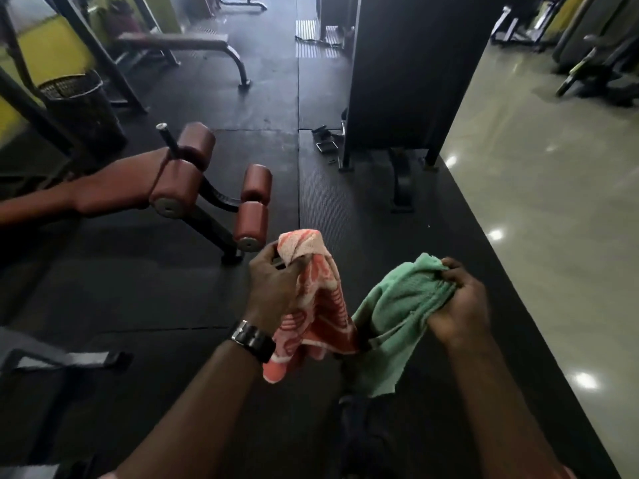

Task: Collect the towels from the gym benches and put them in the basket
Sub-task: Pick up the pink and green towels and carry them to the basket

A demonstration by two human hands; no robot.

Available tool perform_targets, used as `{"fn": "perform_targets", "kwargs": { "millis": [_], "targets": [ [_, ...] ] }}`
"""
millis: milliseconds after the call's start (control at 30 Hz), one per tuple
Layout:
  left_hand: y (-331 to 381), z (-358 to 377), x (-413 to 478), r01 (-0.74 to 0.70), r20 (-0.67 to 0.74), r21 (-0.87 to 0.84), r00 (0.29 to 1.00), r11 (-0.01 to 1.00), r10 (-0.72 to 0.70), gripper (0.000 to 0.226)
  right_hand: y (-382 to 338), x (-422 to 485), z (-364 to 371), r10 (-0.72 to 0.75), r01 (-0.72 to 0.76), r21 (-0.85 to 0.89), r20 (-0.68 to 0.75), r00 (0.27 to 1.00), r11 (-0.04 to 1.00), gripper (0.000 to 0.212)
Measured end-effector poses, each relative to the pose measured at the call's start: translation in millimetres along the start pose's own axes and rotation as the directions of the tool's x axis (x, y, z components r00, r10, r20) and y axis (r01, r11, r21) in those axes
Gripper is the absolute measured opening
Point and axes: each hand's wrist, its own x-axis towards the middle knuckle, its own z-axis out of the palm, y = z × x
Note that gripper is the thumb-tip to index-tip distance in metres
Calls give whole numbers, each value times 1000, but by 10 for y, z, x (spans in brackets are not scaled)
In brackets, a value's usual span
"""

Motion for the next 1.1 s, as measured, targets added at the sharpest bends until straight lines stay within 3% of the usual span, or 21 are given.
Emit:
{"fn": "perform_targets", "kwargs": {
  "millis": [200, 367, 467, 500, 633, 767, 867, 1100],
  "targets": [
    [388, 553, 1447, -26, -93, -18, 995, 1000, 24, 20, -438, 1547, 1010, 104, -105, 1, 123, 987, 994, 24],
    [495, 943, 2513, -30, -210, 56, 977, 998, 41, 23, -532, 2707, 1801, 107, -83, -233, 92, 990, 969, 51],
    [512, 1078, 2910, -23, -242, 64, 970, 998, 38, 24, -492, 3133, 2089, 54, -26, -345, 72, 996, 938, 55],
    [428, 1202, 3610, -27, -272, 41, 962, 999, 38, 23, -443, 3779, 2437, 70, -30, -374, 94, 993, 927, 55],
    [371, 1319, 4274, -18, -284, 8, 959, 1000, 20, 24, -454, 4409, 2756, 52, -16, -326, 102, 993, 945, 55],
    [434, 1477, 5636, 23, -324, -58, 945, 998, -40, 26, -403, 5485, 3520, 103, -35, -369, 165, 981, 929, 56],
    [585, 1554, 6571, 67, -279, -83, 956, 994, -88, 26, -356, 6154, 4172, 116, -26, -369, 225, 967, 929, 55],
    [917, 1540, 8165, 70, -260, -14, 963, 997, -71, 29, -174, 7533, 5257, 130, -22, -367, 271, 954, 930, 53]
  ]
}}
